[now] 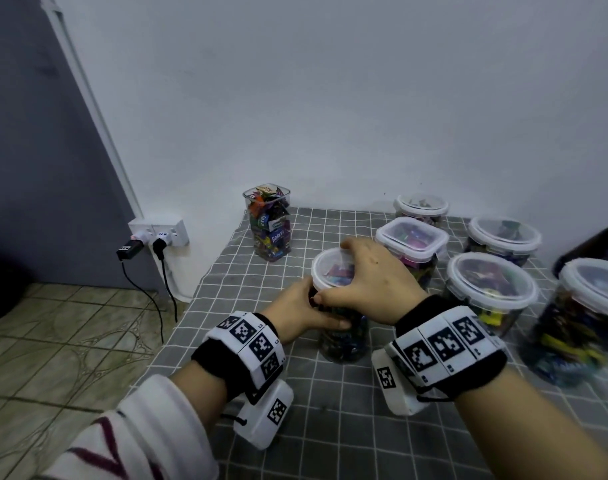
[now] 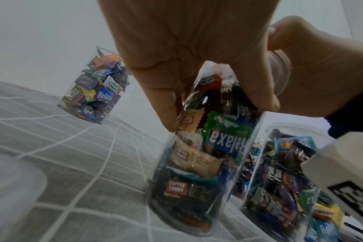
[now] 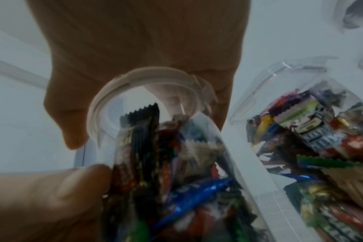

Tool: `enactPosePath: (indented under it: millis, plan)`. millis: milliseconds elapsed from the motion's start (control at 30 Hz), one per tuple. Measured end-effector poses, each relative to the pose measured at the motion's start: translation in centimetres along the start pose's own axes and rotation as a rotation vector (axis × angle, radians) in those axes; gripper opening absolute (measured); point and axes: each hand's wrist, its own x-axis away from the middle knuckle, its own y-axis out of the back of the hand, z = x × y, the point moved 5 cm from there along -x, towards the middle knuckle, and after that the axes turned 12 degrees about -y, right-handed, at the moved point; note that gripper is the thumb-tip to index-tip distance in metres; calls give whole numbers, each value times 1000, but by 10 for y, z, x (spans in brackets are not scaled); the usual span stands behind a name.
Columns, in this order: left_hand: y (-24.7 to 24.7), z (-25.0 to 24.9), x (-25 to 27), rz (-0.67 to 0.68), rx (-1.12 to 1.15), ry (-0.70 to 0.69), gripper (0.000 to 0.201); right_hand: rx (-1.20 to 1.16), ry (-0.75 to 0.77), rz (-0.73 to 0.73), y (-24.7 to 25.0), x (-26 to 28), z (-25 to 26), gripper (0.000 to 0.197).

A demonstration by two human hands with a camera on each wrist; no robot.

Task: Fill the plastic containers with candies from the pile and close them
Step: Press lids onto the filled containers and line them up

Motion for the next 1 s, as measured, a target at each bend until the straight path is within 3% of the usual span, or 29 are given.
enactPosePath:
  millis: [133, 333, 500, 1000]
  plan:
    - [-1, -1, 0, 8, 10, 5, 66, -19, -15, -21, -2, -3, -2, 85]
    - [-3, -2, 1, 2, 20, -4, 62, -244, -36, -190, -7, 12, -11, 92]
    - [-3, -2, 3, -10, 48, -9, 67, -409, -128, -219, -15, 16, -21, 99]
    - [1, 2, -3, 84, 29, -20, 70, -441, -116, -235, -16, 15, -22, 96]
